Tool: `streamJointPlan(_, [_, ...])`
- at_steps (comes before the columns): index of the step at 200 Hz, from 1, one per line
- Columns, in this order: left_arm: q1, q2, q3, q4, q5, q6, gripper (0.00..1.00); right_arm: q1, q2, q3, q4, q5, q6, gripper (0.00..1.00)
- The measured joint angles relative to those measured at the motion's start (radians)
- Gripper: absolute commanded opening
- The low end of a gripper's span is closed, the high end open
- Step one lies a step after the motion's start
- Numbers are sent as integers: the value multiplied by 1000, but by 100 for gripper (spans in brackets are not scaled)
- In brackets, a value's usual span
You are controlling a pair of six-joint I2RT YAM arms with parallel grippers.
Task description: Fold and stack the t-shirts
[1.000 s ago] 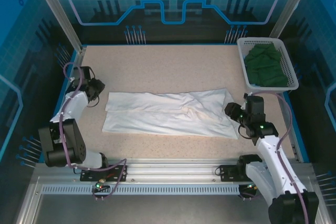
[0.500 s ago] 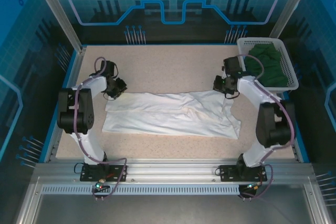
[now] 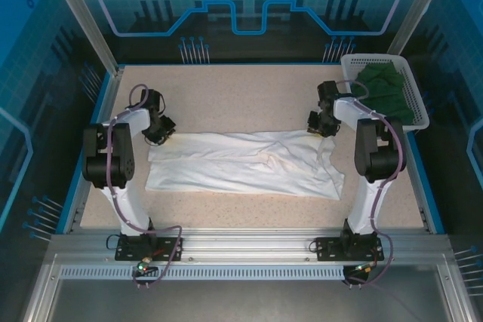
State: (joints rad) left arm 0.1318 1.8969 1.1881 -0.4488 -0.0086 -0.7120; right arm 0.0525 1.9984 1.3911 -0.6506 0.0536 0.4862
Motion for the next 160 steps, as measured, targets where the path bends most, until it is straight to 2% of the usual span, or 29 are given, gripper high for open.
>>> streamJointPlan(42, [20, -32, -1, -2, -7, -23, 55, 0, -22, 24, 14, 10, 7, 47])
streamJointPlan(56, [18, -67, 6, -15, -2, -21, 59, 15, -68, 3, 35, 15, 8, 51])
streamJointPlan(80, [-22, -152, 42, -42, -3, -21, 60, 65, -231, -102, 101, -6, 13, 53])
streamJointPlan(95, [-88, -220, 63, -43, -2, -24, 60, 100, -326, -170, 148, -75, 14, 53])
streamJointPlan(112, [-193, -295, 62, -35, 15, -50, 58, 145, -352, -193, 180, -169, 6, 53])
streamJointPlan(136, [-357, -335, 37, 2, 48, -95, 58, 204, -285, -192, 207, -250, -22, 54])
streamJointPlan(160, [-499, -282, 6, 59, 95, -127, 57, 231, -182, -185, 206, -312, -51, 54])
